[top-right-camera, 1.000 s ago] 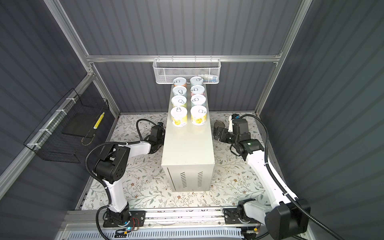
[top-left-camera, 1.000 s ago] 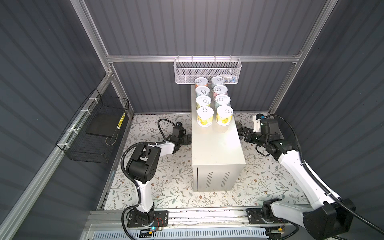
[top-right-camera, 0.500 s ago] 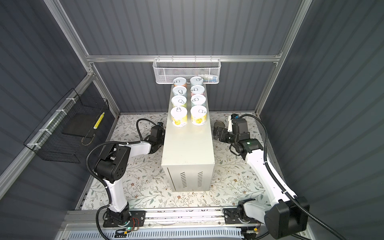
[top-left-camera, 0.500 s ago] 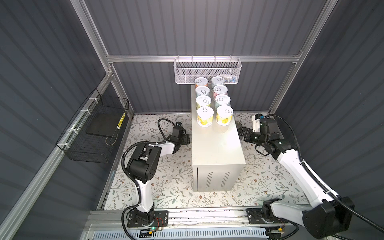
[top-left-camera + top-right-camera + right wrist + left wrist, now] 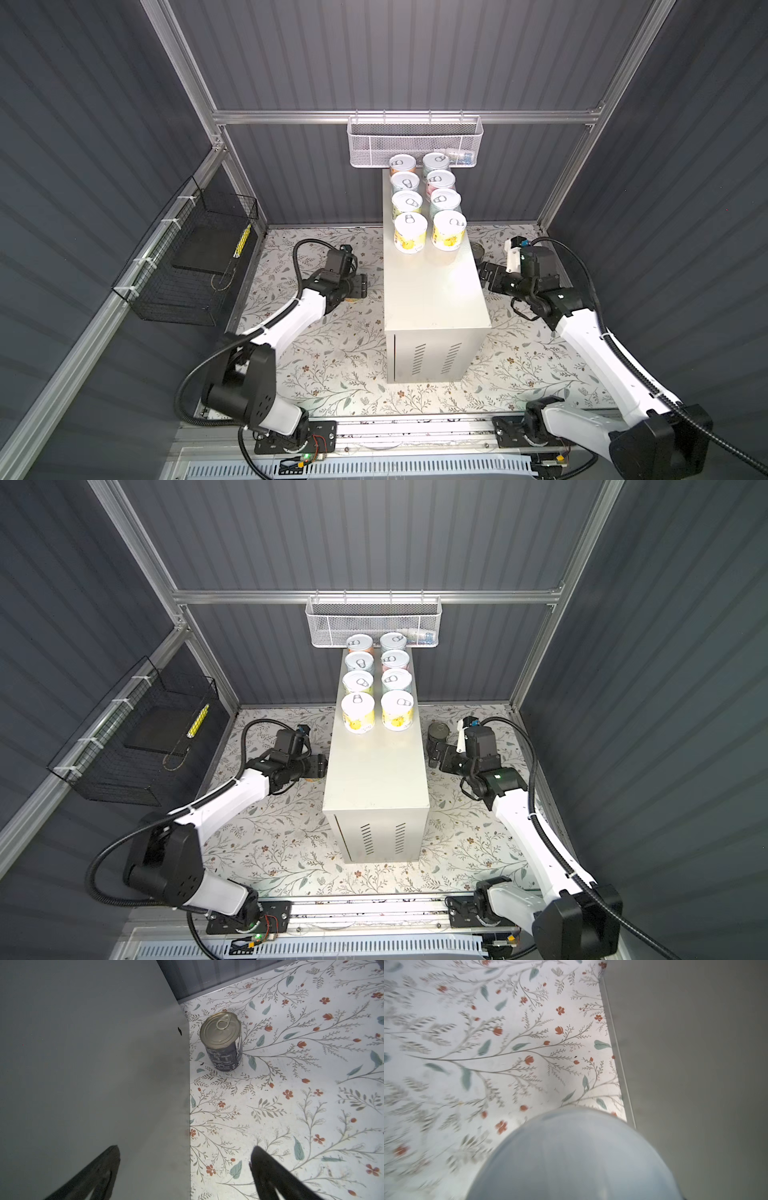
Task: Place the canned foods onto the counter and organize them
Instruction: 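Close the left gripper on the white-lidded yellow can on the floor, then lift the white-lidded can with the left gripper over the cabinet top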
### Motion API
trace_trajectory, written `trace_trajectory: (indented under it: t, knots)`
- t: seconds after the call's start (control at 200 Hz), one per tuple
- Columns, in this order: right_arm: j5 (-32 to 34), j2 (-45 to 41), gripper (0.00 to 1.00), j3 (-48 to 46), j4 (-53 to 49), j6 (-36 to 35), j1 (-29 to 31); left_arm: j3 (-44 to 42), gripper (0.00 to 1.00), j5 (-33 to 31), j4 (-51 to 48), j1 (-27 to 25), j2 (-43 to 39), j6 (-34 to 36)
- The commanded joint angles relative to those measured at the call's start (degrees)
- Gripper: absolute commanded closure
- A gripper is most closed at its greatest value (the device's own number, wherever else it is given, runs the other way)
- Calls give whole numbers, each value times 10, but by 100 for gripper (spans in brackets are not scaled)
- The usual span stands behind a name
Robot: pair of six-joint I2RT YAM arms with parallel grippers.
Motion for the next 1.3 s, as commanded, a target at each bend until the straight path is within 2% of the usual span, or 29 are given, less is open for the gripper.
trace_trajectory:
  t: [0.0,0.12,0.245,0.565,0.64,0.755,0.861,1.151,1.296]
  knots:
    - [10,-25,1,-14,22,-4,-2,77,100,-5,-127,0,-63,27]
    - [10,-31,1,-20,24,-7,-3,165,100,-6,-234,0,-98,43]
    - [11,-32,1,-27,33,-8,-3,291,100,26,-345,-1,-84,65]
    - [-5,-18,1,-25,38,-6,-3,528,100,69,-471,-10,-46,98]
    - [-2,-19,1,-23,35,-9,-3,588,100,71,-501,-33,-33,101]
    - [1,-25,1,-21,31,-11,-3,653,100,43,-516,-108,-20,93]
    - [3,-30,1,-17,29,-11,-3,659,100,71,-499,-132,-16,79]
    - [5,-34,1,-15,24,-11,-3,593,100,57,-415,-197,-34,82]
    - [5,-35,1,-14,26,-11,-3,574,100,38,-404,-218,-21,83]
